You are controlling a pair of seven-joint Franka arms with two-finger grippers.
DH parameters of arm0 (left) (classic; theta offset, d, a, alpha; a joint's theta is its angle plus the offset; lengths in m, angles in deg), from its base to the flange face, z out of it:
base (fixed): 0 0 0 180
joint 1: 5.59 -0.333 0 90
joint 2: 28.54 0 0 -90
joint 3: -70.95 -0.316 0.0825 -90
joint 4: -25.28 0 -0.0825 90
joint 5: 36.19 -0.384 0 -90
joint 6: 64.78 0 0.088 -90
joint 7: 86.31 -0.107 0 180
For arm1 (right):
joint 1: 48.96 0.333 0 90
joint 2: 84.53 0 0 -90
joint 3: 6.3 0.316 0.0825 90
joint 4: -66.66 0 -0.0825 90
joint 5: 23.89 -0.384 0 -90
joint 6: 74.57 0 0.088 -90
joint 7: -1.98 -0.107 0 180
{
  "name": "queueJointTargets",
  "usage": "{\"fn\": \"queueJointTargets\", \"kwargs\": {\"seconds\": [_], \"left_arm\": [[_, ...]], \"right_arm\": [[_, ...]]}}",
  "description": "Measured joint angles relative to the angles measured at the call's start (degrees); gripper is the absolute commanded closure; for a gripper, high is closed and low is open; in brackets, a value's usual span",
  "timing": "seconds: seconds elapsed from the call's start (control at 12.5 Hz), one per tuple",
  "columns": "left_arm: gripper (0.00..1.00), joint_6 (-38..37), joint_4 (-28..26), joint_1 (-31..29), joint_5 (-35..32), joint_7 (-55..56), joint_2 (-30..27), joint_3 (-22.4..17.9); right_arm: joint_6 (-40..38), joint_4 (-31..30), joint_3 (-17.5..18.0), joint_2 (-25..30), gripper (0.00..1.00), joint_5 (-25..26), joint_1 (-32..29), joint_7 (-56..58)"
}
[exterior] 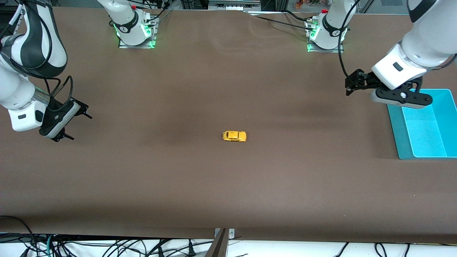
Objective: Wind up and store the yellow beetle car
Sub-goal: 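Move the left gripper over the car at mid-table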
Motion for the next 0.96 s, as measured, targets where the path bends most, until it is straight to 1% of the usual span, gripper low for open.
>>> {"fn": "queueJointTargets", "kwargs": {"seconds": [0.24, 0.4, 0.64, 0.8, 0.96], "left_arm": [[0.00, -0.02, 0.00, 0.67, 0.04, -0.16, 0.95, 1.82], [0.00, -0.03, 0.00, 2.98, 0.08, -0.24, 2.67, 3.47], [0.00, 1.17, 0.01, 9.66, 0.07, -0.25, 5.87, 4.32], [0.00, 4.83, 0.00, 13.08, 0.07, -1.84, 8.44, 4.44], [0.00, 10.19, -0.01, 14.21, 0.06, -7.45, 12.63, 4.44]], "right_arm": [[-2.37, 2.90, 2.53, 0.22, 0.00, 0.09, 0.03, -20.54], [-5.41, 5.01, 3.90, 0.46, 0.00, 0.87, 0.07, -28.77], [-6.24, 5.45, 4.02, 0.80, 0.00, 1.41, 0.02, -31.64], [-6.25, 5.47, 3.93, 0.80, 0.00, 1.44, -0.02, -32.30], [-6.25, 5.72, 3.88, 0.83, 0.00, 3.27, -0.03, -35.20]]}}
